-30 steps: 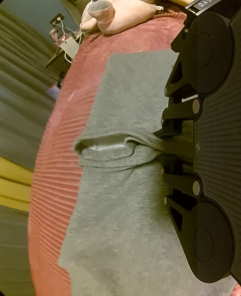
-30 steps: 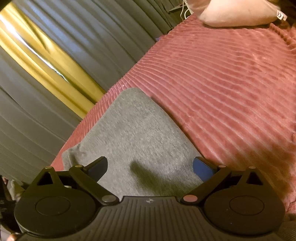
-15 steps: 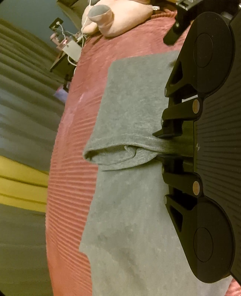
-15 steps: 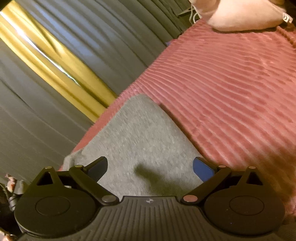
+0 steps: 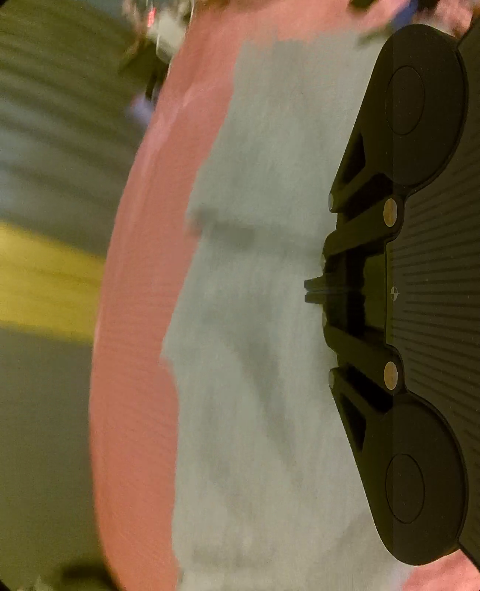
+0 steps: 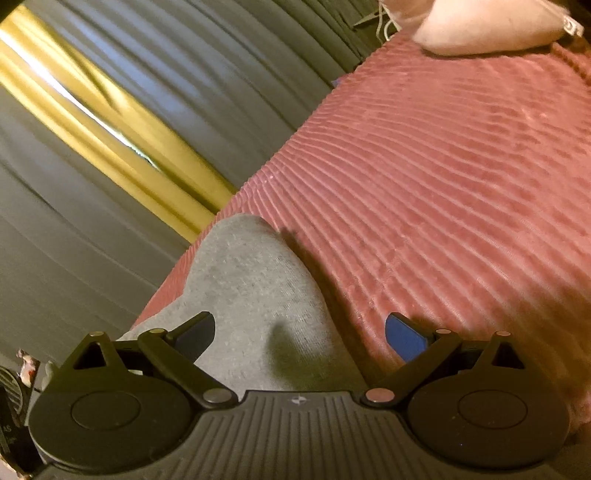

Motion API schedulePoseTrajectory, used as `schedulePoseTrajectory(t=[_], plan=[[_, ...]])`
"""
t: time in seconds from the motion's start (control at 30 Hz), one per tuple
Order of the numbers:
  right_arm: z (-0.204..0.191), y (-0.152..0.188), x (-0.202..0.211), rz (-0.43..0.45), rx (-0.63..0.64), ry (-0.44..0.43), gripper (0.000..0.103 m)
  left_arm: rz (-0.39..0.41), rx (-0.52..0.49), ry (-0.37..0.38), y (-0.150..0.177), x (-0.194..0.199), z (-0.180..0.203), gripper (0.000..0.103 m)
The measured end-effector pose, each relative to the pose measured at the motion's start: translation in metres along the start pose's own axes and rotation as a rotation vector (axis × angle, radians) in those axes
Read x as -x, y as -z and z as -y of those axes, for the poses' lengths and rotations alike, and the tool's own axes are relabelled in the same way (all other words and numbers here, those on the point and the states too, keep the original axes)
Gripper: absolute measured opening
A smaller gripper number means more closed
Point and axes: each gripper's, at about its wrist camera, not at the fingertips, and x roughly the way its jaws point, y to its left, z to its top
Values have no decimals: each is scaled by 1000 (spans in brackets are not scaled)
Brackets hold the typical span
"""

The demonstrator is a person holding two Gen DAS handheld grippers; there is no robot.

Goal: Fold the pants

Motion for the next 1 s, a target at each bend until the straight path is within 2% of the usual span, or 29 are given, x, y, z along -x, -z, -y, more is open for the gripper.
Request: schedulePoseTrajectory(t=[0.1, 0.17, 0.23, 0.27, 0.37, 0.4, 0.43, 0.5, 0.6, 0.67, 0.7, 0.73, 1.0], plan=[[-4, 2, -3, -13, 30, 7, 99, -13, 27, -28, 1, 0, -21, 4], [-4, 2, -3, -14, 35, 12, 99, -49, 31, 7, 8, 0, -26, 15], [-3, 1, -4, -16, 33, 20, 99, -63, 19, 47, 17, 3, -22, 47], [-3, 1, -5, -19, 29, 22, 99, -60, 10, 69, 22, 4, -19, 55], [-3, 2, -6, -30, 25, 38, 99, -52, -29, 148, 33, 9, -2, 67], [-3, 3, -7, -33, 28, 42, 99, -61, -37, 167, 35, 8, 3, 78], [-4, 3, -7, -32, 33, 43, 99, -75, -50, 175, 37, 6, 9, 82], [-6, 5, -6, -29, 45, 46, 99, -96, -86, 144, 42, -3, 19, 79], [-6, 5, -8, -32, 55, 57, 99, -99, -133, 81, 51, -10, 30, 69], [-6, 5, -9, -37, 55, 59, 99, -90, -146, 97, 52, -8, 32, 52], [-7, 5, -10, -37, 56, 62, 99, -95, -142, 118, 51, -7, 33, 37], [-6, 5, -10, -38, 57, 66, 99, -104, -133, 142, 50, -8, 33, 27], [-6, 4, -14, -51, 54, 80, 99, -71, -137, 98, 50, -3, 46, 14]])
